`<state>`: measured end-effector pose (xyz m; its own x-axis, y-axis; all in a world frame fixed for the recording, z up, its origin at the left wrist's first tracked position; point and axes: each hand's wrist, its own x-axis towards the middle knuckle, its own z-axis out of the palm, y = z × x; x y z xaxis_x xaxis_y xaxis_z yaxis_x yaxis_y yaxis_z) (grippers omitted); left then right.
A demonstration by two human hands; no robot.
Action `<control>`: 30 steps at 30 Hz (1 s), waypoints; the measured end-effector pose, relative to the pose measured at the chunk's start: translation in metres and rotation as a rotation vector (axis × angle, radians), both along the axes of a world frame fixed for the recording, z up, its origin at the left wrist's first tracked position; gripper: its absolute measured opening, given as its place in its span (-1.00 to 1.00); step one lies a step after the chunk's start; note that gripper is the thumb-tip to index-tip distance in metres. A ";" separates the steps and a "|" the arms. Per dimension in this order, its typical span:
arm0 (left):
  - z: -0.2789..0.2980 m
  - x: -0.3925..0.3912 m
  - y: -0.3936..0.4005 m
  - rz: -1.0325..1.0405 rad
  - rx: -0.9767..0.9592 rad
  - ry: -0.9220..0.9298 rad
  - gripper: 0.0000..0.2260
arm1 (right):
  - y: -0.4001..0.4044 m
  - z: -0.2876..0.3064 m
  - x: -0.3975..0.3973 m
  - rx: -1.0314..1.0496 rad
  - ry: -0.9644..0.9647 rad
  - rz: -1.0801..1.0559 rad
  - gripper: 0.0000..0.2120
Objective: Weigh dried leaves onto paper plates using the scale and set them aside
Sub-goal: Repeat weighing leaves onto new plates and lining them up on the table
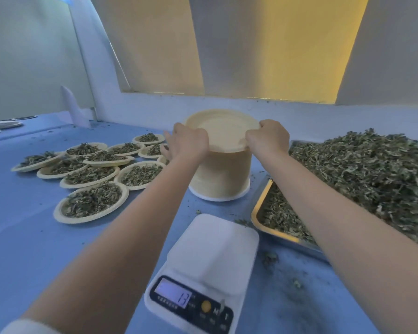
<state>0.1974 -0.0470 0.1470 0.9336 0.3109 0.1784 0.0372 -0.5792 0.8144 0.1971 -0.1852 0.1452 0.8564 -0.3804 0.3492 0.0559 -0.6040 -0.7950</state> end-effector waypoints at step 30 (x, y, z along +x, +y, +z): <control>-0.105 -0.091 0.060 -0.095 -0.078 0.129 -0.80 | 0.011 -0.104 -0.108 -0.274 0.117 0.025 -0.78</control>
